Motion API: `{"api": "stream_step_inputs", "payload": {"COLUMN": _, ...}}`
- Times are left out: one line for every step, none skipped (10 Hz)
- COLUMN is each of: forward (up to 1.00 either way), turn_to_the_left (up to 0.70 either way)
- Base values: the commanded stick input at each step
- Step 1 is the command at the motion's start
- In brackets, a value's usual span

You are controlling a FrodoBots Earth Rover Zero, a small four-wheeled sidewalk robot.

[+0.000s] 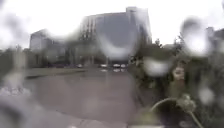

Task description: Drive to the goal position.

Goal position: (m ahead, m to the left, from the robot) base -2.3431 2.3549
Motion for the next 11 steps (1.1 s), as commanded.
{"api": "stream_step_inputs", "payload": {"forward": 0.65, "turn_to_the_left": 0.33}}
{"api": "stream_step_inputs", "payload": {"forward": 0.65, "turn_to_the_left": 0.33}}
{"api": "stream_step_inputs", "payload": {"forward": 0.64, "turn_to_the_left": 0.32}}
{"api": "stream_step_inputs", "payload": {"forward": 0.63, "turn_to_the_left": 0.31}}
{"api": "stream_step_inputs", "payload": {"forward": 0.62, "turn_to_the_left": 0.28}}
{"api": "stream_step_inputs", "payload": {"forward": 0.62, "turn_to_the_left": 0.14}}
{"api": "stream_step_inputs", "payload": {"forward": 0.62, "turn_to_the_left": 0.0}}
{"api": "stream_step_inputs", "payload": {"forward": 0.62, "turn_to_the_left": 0.0}}
{"api": "stream_step_inputs", "payload": {"forward": 0.62, "turn_to_the_left": 0.0}}
{"api": "stream_step_inputs", "payload": {"forward": 0.62, "turn_to_the_left": 0.0}}
{"api": "stream_step_inputs", "payload": {"forward": 0.62, "turn_to_the_left": 0.0}}
